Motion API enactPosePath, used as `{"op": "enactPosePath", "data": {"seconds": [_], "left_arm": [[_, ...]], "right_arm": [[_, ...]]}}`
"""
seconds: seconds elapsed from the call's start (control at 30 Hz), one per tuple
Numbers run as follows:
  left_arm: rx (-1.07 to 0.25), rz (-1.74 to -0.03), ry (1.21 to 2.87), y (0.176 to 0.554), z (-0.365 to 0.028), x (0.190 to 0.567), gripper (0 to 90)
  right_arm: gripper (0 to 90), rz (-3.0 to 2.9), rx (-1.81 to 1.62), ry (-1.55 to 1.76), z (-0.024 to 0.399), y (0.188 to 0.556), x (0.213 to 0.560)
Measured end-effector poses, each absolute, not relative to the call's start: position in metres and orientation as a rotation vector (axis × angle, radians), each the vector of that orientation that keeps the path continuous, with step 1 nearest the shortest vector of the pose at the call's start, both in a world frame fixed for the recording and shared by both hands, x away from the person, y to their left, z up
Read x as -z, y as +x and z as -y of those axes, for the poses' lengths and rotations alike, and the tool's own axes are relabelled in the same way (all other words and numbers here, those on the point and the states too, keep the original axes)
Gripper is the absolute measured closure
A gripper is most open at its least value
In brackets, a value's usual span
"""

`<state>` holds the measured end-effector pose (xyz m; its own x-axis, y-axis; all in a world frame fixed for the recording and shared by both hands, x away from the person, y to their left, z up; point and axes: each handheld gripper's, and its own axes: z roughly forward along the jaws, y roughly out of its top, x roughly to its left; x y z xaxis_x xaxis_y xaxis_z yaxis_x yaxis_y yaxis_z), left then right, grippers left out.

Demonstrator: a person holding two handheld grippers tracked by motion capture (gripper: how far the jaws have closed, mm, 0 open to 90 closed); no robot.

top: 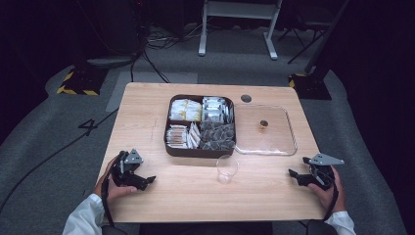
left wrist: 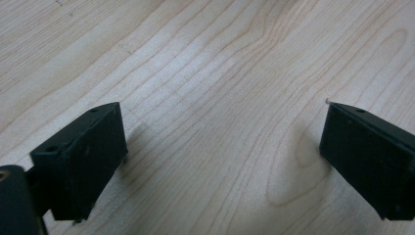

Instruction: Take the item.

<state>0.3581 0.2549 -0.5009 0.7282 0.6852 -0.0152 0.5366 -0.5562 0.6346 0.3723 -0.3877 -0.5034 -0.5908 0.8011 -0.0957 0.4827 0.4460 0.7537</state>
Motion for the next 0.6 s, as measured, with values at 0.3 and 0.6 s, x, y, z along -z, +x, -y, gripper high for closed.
{"op": "enactPosePath", "data": {"seconds": [0.3, 0.6], "left_arm": [[-0.304, -0.855, 2.299, 0.357, -0.256, 0.489, 19.5], [-0.399, -0.828, 2.222, 0.368, -0.256, 0.456, 22.8]], "right_arm": [[17.1, -2.256, -0.967, 1.075, 0.387, 0.372, 0.503], [17.1, -2.257, -0.968, 1.077, 0.388, 0.372, 0.503]]}}
